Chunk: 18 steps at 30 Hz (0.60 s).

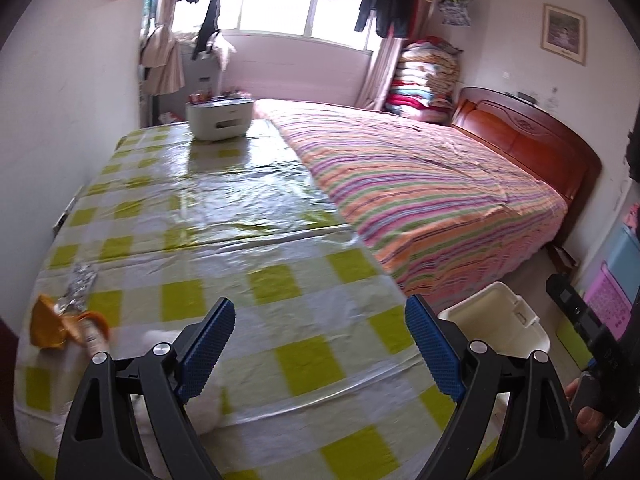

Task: Collect trash
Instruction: 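Return both tools to the table, then grasp the drink can with left gripper while right gripper grasps white fluffy plush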

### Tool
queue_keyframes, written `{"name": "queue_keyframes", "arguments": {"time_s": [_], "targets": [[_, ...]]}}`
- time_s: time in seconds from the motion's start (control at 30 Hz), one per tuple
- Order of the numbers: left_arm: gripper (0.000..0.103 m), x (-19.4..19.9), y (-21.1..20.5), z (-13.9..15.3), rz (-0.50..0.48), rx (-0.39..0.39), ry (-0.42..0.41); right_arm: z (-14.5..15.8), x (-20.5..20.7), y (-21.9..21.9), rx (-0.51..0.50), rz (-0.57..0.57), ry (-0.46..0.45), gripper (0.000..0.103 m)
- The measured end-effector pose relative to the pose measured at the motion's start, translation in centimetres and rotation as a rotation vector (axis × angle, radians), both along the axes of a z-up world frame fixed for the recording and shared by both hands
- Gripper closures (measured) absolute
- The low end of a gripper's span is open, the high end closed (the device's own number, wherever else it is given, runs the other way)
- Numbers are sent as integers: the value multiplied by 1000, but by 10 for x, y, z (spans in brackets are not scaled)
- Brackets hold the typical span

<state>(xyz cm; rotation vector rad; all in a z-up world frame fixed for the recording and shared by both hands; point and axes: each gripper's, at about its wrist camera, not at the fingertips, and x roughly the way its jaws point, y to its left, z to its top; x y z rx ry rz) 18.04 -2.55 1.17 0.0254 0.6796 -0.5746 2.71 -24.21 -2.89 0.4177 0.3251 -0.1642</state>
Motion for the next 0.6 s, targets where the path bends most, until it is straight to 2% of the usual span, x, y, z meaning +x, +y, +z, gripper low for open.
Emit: {"name": "queue_keyframes", "arguments": {"time_s": [0.33,0.43,0.6], "targets": [[18,12,83,-3,138,11,52,-15,40,66,23,193,75,26],[18,18,112,-8,170,-5,113,-25,54,83,46,247,120,26],[19,32,163,-22,243,-125,265,-40,76,117,85,340,197,26]]}}
